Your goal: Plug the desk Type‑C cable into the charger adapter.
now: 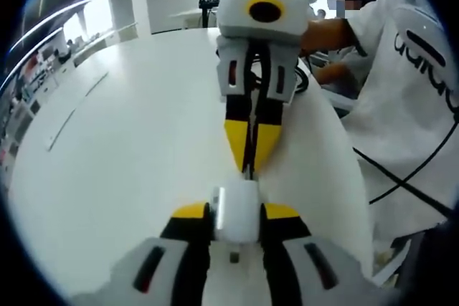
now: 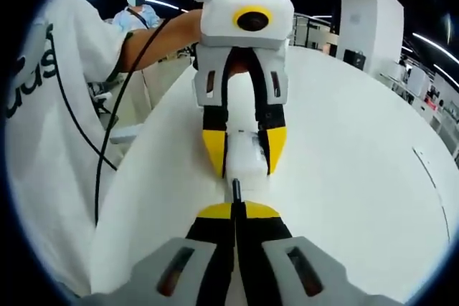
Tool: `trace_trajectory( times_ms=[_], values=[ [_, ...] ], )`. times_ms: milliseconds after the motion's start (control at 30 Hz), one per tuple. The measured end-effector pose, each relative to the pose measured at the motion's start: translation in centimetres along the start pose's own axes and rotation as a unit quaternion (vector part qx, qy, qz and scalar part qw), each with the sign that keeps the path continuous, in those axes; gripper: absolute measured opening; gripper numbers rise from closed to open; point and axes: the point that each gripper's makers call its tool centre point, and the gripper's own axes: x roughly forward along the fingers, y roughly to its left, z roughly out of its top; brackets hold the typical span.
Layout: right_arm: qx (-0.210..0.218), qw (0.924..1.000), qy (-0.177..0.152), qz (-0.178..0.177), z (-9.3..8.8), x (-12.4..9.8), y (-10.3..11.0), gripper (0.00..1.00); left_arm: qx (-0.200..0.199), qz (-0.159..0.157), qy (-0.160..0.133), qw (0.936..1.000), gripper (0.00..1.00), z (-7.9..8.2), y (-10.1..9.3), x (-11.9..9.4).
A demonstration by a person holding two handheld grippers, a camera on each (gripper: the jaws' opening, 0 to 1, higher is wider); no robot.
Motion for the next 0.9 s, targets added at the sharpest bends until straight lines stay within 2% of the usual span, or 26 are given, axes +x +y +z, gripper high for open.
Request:
trace_trajectory(
  times_ms=[267, 467, 733, 900],
  values=[
    [-0.004, 1.0000, 0.000, -0.001, -0.1, 0.7, 0.3, 0.00, -0.007, -0.001, -0.007, 1.0000, 0.26, 0.3, -1.6, 0.3],
    [0.022, 0.9996, -0.017, 0.002, 0.0, 0.9, 0.5, 0.02, -0.004, -0.006, -0.012, 0.9999, 0.26, 0.4, -2.3, 0.5],
    [0.008, 0.9995, -0.030, -0.001, 0.2, 0.8, -0.1, 0.03, -0.013, -0.006, -0.027, 0.9995, 0.27, 0.5, -2.4, 0.5],
    [0.004, 0.9993, -0.037, -0.004, 0.4, 0.7, -0.1, 0.04, -0.020, -0.004, -0.036, 0.9992, 0.27, 0.4, -1.3, 0.3]
  ],
)
